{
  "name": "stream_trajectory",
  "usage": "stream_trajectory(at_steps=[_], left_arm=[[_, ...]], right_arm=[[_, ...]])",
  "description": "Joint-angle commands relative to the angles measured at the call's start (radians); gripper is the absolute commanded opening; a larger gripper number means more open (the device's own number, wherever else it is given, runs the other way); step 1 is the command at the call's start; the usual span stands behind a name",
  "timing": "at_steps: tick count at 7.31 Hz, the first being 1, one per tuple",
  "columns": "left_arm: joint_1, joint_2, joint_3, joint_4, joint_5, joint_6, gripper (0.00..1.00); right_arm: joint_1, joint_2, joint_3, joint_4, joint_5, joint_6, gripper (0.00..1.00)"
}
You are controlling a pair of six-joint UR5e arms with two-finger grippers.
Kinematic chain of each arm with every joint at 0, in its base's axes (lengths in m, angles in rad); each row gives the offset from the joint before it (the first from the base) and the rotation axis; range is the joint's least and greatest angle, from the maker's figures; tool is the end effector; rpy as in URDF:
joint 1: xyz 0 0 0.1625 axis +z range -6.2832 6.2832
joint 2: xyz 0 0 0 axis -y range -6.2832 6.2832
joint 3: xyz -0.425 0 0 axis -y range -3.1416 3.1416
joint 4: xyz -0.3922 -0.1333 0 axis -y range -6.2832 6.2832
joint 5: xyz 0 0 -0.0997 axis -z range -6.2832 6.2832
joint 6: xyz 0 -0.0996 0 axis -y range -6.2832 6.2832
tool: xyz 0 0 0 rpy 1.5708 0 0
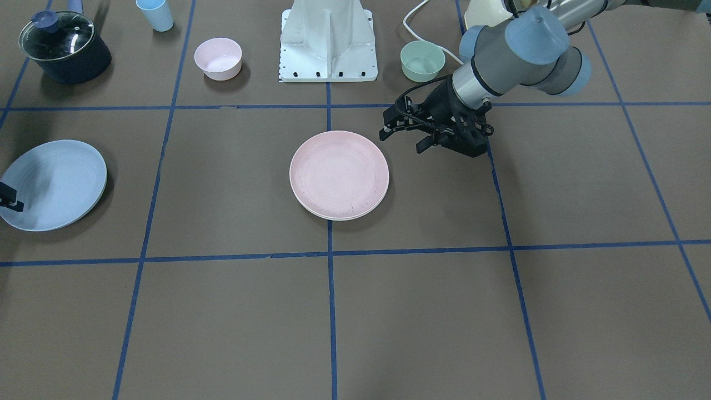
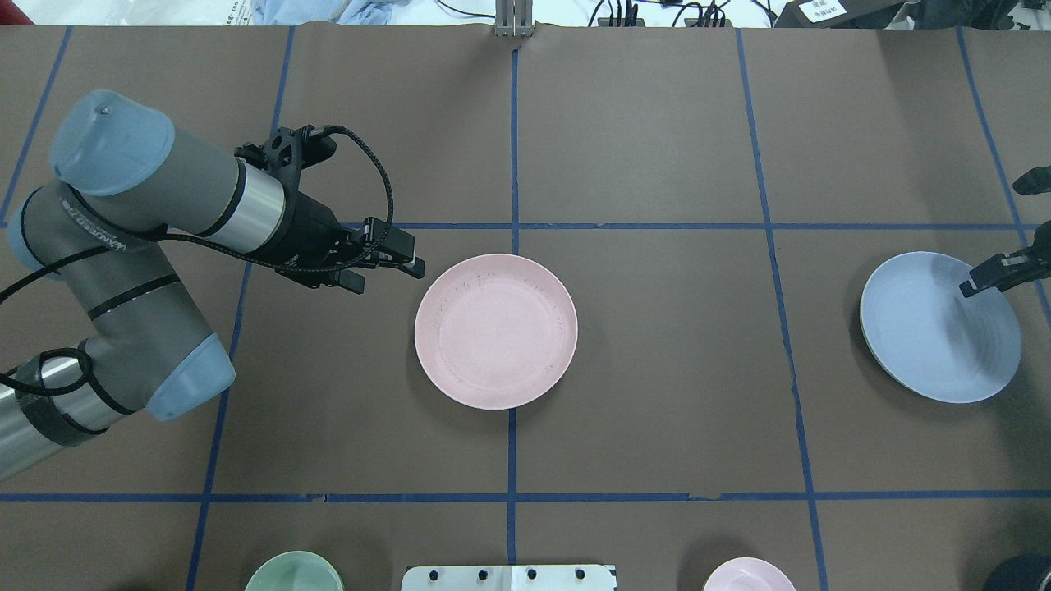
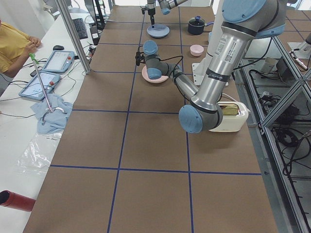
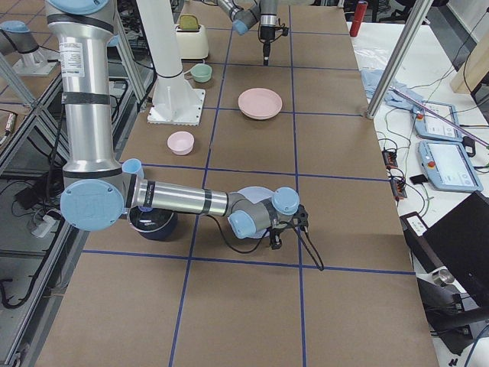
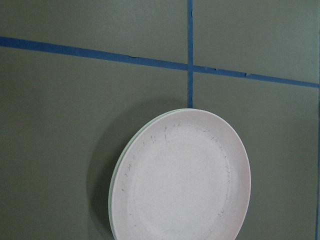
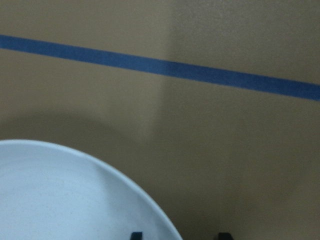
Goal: Stack three plates with pink and blue
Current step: 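Grasp the light blue plate rim with the right gripper, drag toward pink plate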
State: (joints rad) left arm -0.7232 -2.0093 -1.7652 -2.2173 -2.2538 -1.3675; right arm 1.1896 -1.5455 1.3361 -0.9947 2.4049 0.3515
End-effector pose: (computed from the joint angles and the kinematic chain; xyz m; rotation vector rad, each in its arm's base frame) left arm 0.4027 -0.4494 0.2420 0.0237 1.3459 -0.0024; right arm -0.1350 -0.4969 0.6956 0.0269 -0.8938 -0.1806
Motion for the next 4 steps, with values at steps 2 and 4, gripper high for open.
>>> stream_trajectory(at_steps=[2,4], left_arm=[[0.001,0.001,-0.007,0.001,0.000,-0.002,1.00],[-0.001,0.003,-0.020,0.001,0.000,-0.013,1.00]], right_arm=[[-0.004,0.001,0.033,0.004,0.011,0.011,0.00],[0.002,-0.021,0.098,0.002,0.067,0.014,0.00]])
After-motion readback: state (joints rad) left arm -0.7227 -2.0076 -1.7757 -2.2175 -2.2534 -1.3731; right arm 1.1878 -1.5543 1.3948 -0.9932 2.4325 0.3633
